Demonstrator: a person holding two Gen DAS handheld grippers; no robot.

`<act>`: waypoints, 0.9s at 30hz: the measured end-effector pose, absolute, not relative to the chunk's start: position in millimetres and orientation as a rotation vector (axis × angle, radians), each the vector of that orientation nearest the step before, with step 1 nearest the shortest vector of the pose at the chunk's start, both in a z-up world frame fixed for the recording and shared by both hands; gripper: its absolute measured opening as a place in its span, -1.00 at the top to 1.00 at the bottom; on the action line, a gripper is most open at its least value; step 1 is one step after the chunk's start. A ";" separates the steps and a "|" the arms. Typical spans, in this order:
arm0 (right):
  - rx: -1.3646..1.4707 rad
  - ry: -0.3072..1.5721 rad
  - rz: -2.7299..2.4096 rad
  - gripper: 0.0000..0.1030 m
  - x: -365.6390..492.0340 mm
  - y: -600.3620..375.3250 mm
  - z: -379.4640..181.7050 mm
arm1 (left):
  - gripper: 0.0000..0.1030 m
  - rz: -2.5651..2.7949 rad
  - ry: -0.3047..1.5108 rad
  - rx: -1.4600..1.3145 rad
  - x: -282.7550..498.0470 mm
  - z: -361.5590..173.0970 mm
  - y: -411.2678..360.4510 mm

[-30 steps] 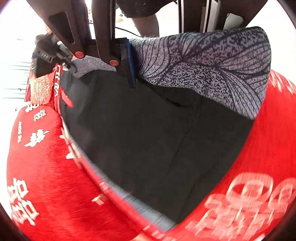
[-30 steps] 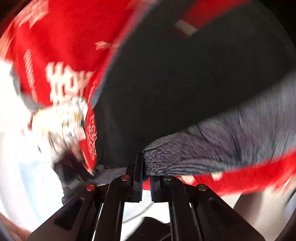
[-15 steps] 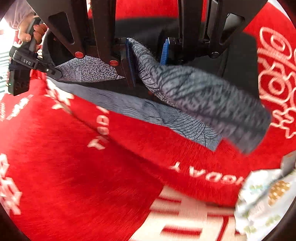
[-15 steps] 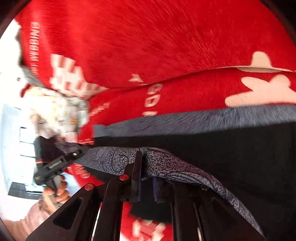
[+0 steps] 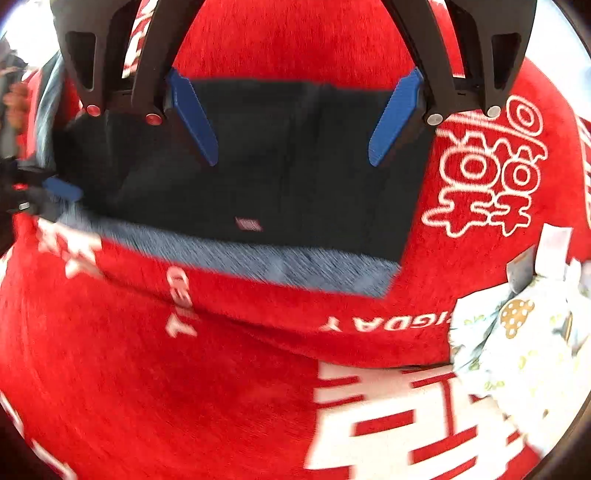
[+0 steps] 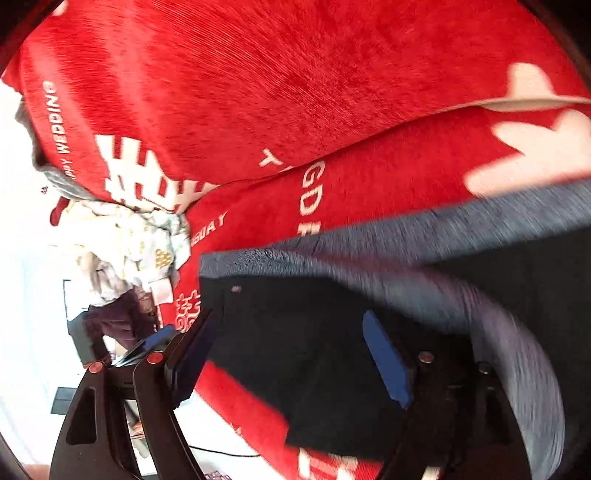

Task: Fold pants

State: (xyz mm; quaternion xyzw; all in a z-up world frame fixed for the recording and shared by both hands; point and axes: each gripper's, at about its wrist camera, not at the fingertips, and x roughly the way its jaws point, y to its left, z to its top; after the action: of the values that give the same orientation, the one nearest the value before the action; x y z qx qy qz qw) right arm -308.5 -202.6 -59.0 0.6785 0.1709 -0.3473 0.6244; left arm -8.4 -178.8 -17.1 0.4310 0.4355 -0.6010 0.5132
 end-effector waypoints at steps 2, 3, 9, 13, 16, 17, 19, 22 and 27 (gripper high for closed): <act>1.538 0.404 -0.850 -0.62 -322.4 -172.7 -43.5 | -0.63 -1.497 1.018 1.108 -44.9 -18.2 -161.5; 1.534 0.413 -0.894 -0.62 -335.5 -149.2 -36.6 | -0.63 -1.534 1.021 1.134 -63.7 -20.3 -154.3; 1.731 0.392 -1.207 -0.62 -449.4 13.5 -32.2 | -0.63 -1.824 1.162 1.262 -195.9 -36.3 -106.3; 1.887 0.381 -1.346 -0.62 -500.8 109.0 -49.3 | -0.63 -1.938 1.251 1.340 -275.2 -57.0 -83.5; 1.991 0.265 -1.348 -0.62 -519.6 154.0 -72.6 | -0.63 -1.962 1.253 1.409 -315.7 -66.7 -67.8; 2.012 0.230 -1.334 -0.58 -521.6 159.1 -78.6 | -0.63 -1.965 1.262 1.432 -326.2 -70.4 -64.4; 2.066 0.133 -1.308 -0.35 -523.9 172.2 -93.3 | -0.63 -1.968 1.275 1.458 -339.8 -75.7 -62.1; 2.075 -0.046 -1.232 0.41 -525.8 183.7 -106.2 | -0.63 -2.000 1.271 1.484 -361.3 -76.4 -57.2; 1.937 -0.149 -1.140 0.70 -543.3 158.4 -74.8 | -0.63 -2.040 1.334 1.429 -391.0 -55.0 -74.6</act>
State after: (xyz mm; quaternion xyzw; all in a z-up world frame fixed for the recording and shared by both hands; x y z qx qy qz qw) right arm -543.3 158.4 -74.8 0.7765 -0.0596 -0.4568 0.4299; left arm -391.0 -74.6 -55.0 0.4994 0.4663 -0.7130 0.1574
